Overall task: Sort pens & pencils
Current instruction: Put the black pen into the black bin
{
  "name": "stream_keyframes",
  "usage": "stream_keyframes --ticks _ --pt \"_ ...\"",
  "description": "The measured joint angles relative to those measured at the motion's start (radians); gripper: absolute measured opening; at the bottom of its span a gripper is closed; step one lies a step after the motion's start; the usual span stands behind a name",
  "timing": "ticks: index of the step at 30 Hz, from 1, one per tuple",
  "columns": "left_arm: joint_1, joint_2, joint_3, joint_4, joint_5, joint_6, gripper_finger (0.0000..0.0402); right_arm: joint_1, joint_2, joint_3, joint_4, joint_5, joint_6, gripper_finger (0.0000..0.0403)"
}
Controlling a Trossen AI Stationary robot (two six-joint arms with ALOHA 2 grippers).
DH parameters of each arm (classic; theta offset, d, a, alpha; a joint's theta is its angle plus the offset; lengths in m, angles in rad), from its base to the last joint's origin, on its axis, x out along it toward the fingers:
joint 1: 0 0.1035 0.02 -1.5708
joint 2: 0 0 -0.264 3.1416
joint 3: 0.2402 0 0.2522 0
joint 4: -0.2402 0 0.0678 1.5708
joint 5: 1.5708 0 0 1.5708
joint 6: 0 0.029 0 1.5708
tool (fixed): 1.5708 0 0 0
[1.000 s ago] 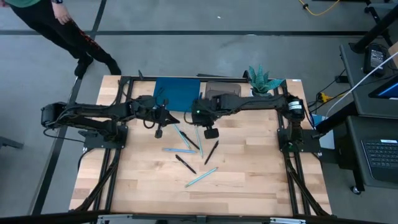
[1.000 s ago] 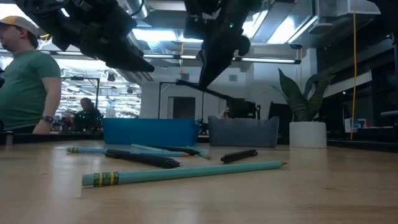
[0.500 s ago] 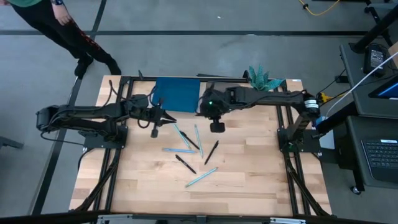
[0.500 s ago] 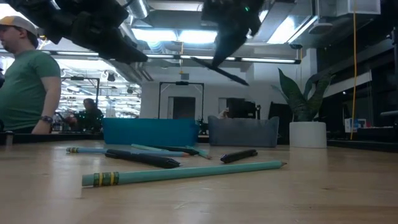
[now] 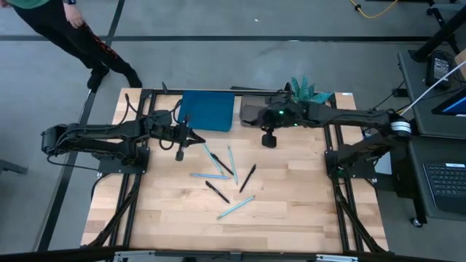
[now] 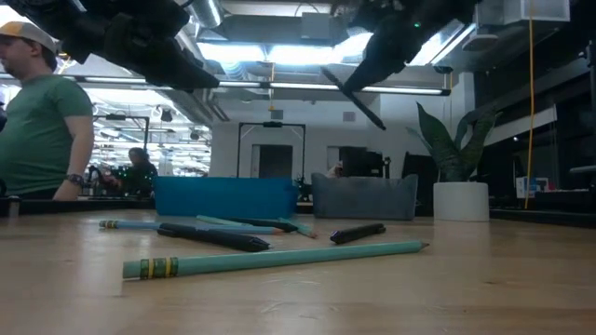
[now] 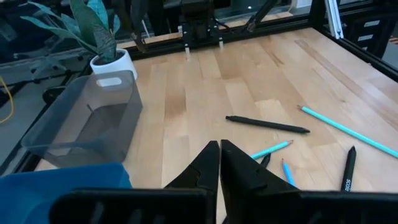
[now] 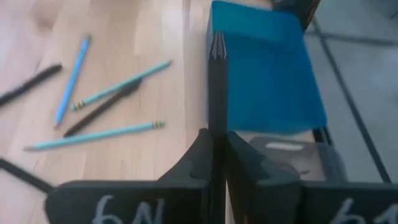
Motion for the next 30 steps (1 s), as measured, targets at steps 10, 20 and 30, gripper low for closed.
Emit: stream_keyframes --ticks 10,20,30 --pt "0.0 0.0 0.0 0.002 -0.006 0.0 0.0025 -0.083 -0.086 -0.212 0.322 -0.112 -0.002 0.0027" --pt "0.0 0.0 0.0 0.002 -0.007 0.017 0.0002 -0.202 -0.086 -0.277 0.405 -0.183 0.0 0.0023" --pt "0.0 0.0 0.0 0.003 -0.007 0.024 0.0019 -0.291 -0.086 -0.279 0.3 -0.184 -0.025 0.0023"
